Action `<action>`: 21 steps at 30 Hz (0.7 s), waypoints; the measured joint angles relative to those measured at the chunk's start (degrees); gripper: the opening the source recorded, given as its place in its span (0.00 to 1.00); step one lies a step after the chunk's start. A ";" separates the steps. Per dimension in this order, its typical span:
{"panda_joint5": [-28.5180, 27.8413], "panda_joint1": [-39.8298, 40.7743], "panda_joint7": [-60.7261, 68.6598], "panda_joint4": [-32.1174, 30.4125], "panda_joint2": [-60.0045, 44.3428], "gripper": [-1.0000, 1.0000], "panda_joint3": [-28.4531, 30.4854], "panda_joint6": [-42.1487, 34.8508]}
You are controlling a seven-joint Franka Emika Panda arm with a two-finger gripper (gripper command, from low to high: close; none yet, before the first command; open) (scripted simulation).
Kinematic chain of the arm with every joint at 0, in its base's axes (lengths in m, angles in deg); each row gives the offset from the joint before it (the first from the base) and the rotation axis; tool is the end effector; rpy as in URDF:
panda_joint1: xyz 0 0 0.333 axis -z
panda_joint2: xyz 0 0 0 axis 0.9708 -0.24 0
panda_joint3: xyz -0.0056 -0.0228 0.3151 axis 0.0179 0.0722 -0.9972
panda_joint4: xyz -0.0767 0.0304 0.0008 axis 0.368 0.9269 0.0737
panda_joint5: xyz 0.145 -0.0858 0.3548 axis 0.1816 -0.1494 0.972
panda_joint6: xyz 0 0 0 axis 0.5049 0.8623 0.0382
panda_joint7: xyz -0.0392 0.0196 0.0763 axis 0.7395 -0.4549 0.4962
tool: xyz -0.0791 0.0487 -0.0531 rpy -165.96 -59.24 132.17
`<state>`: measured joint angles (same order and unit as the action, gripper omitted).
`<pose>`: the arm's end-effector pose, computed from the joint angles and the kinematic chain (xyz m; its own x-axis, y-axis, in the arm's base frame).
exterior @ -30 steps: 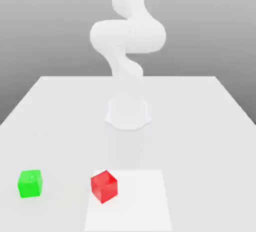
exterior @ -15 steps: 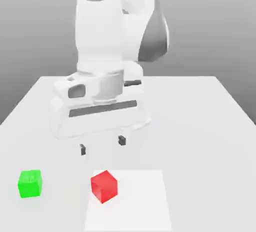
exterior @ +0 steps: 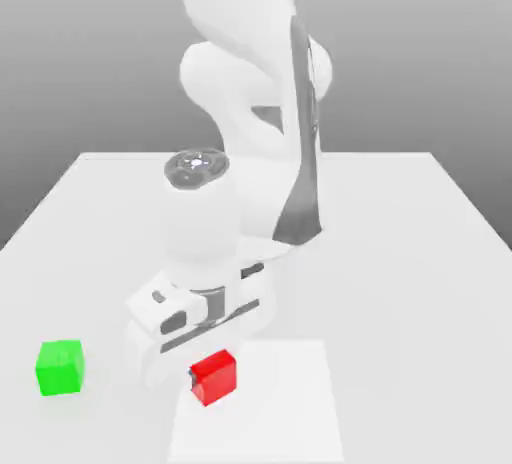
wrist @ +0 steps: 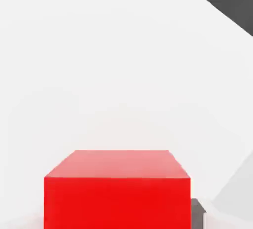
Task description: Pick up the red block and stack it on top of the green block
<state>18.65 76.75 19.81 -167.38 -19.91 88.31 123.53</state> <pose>0.3907 -0.0616 0.1428 0.9925 -0.1218 -0.0018 -0.1218 -0.9925 0.0001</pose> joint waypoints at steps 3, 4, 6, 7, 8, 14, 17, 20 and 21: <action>-2.59 -1.26 -1.93 -0.64 3.89 0.00 1.87 -3.22; -3.96 -1.57 -2.94 -0.94 5.82 0.00 2.49 -4.81; -6.62 -1.84 -4.88 -1.57 9.89 0.00 3.38 -8.19; -7.77 -1.64 -5.81 -1.84 11.90 0.00 3.61 -9.88; -8.21 -0.48 -7.63 -1.55 12.72 0.00 4.28 -10.99; -8.20 6.52 -21.85 2.33 13.24 0.00 8.80 -15.43; -7.99 10.28 -29.40 4.51 13.04 0.00 10.88 -17.42; -7.72 13.97 -36.88 6.67 12.80 0.00 12.97 -19.36; -7.43 14.91 -38.89 7.31 12.45 0.00 13.49 -19.67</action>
<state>11.21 91.66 -19.07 -160.06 -7.46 101.80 103.86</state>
